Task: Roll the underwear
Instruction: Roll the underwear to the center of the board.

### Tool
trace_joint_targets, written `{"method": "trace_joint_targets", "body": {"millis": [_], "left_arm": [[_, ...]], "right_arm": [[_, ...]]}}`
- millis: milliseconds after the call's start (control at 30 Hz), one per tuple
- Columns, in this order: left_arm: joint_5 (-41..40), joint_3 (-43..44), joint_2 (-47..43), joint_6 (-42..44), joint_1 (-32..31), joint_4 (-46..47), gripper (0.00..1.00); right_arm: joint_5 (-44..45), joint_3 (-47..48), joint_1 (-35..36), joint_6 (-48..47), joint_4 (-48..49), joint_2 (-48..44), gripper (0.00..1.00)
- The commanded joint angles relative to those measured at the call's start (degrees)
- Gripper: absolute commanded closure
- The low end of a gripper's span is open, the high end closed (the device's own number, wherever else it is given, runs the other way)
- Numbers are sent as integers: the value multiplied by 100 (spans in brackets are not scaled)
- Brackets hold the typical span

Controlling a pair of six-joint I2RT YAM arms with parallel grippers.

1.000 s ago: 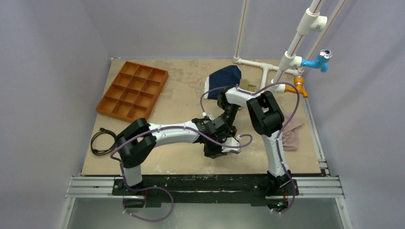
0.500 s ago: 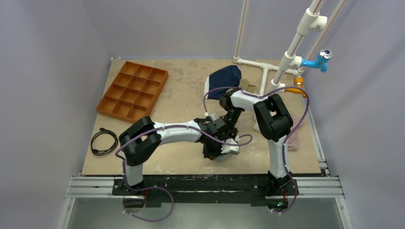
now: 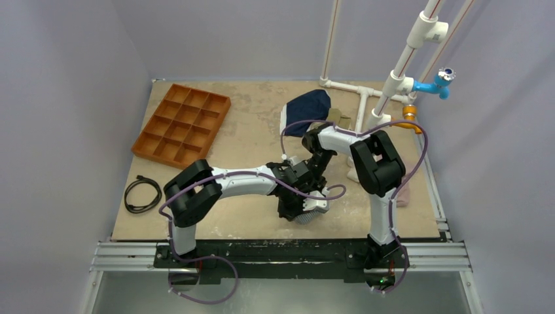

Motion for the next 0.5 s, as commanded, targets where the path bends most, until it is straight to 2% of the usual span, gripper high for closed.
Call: {"method": "trace_joint_targets", "body": {"millis": [0,100,467], "left_arm": [[-1017,68,98,-521,774,529,100],[-1031,73,14,-509,922,459,100],[-1215,264,-104,-590,1221,148,100]], "right_arm": [[897,-860,676,-768,1478,526,43],[1106,-977,749,-642,1744,349,44],[1342,-1261,1137,-528,2114,61,62]]}}
